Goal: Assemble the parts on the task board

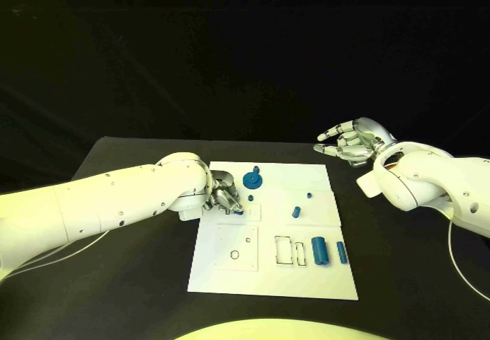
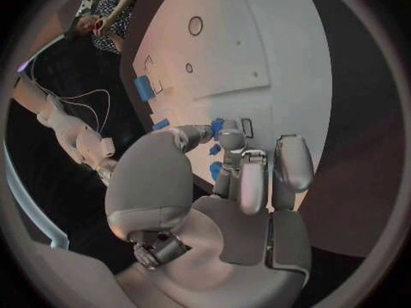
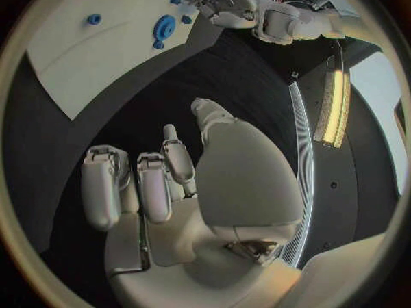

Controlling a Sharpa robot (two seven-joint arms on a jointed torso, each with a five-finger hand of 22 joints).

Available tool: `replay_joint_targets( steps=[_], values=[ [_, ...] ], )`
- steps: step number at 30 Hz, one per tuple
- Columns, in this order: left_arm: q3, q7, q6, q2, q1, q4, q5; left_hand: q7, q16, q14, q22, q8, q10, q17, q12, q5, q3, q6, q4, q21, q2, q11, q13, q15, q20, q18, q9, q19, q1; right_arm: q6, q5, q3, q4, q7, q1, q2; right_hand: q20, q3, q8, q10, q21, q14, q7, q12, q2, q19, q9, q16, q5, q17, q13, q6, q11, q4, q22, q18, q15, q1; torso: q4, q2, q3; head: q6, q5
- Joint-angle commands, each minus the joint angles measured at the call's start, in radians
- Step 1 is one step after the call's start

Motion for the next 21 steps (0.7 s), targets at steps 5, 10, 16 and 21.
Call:
replay_joint_targets(
  steps=[5,10,16,21],
  values=[
    [-0.003,-0.009,0.027,0.007,-0.003,-0.001,0.002,-0.004,0.007,0.091,0.005,0.005,0.024,0.211,0.016,0.018,0.208,0.013,-0.215,0.007,0.007,-0.004,0.017,-0.009,0.000,-0.014,0.001,0.009,-0.012,0.015,-0.005,0.000,0.000,0.010,0.000,0.001,-0.004,-0.003,0.004,0.000,-0.006,0.073,-0.005,-0.001,-0.002,0.027,-0.002,-0.005,0.005,0.122,-0.001,-0.002,-0.002,0.003,0.184,0.015,-0.002,-0.009,-0.0008,0.000,0.0002,-0.002,-0.001],
    [-0.003,-0.009,0.028,0.011,-0.003,-0.003,0.014,-0.010,0.011,0.093,0.014,0.009,0.044,0.220,0.036,0.021,0.202,0.024,-0.208,0.011,0.012,-0.009,0.041,-0.013,-0.003,-0.016,0.002,0.016,-0.031,0.015,-0.006,0.000,-0.001,0.010,0.000,0.001,-0.004,-0.004,0.004,-0.001,-0.006,0.073,-0.005,-0.001,-0.001,0.027,-0.002,-0.005,0.008,0.122,-0.001,-0.002,-0.002,0.003,0.184,0.015,-0.002,-0.010,-0.0010,0.000,0.0007,-0.003,-0.001],
    [-0.003,-0.009,0.032,0.017,-0.002,-0.007,0.027,-0.022,0.017,0.097,0.026,0.011,0.071,0.233,0.059,0.010,0.171,0.043,-0.178,0.015,0.031,-0.018,0.068,-0.019,-0.008,-0.019,0.002,0.026,-0.080,0.017,-0.008,0.000,-0.003,0.009,-0.001,0.003,-0.004,-0.004,0.004,0.000,-0.006,0.073,-0.005,-0.001,-0.001,0.026,-0.002,-0.005,0.009,0.122,-0.001,-0.002,-0.002,0.003,0.184,0.016,-0.002,-0.010,-0.0006,0.001,0.0015,-0.005,-0.001],
    [-0.003,-0.009,0.029,0.020,-0.002,-0.011,0.031,-0.026,0.018,0.098,0.029,0.012,0.076,0.235,0.063,0.006,0.148,0.048,-0.162,0.015,0.038,-0.021,0.073,-0.022,-0.011,-0.020,0.001,0.029,-0.101,0.018,-0.009,0.000,-0.004,0.008,-0.001,0.003,-0.004,-0.004,0.004,0.000,-0.006,0.073,-0.005,-0.001,-0.001,0.026,-0.002,-0.005,0.009,0.122,-0.001,-0.002,-0.002,0.003,0.184,0.016,-0.002,-0.010,-0.0010,0.000,0.0015,-0.006,-0.001]
  ],
)
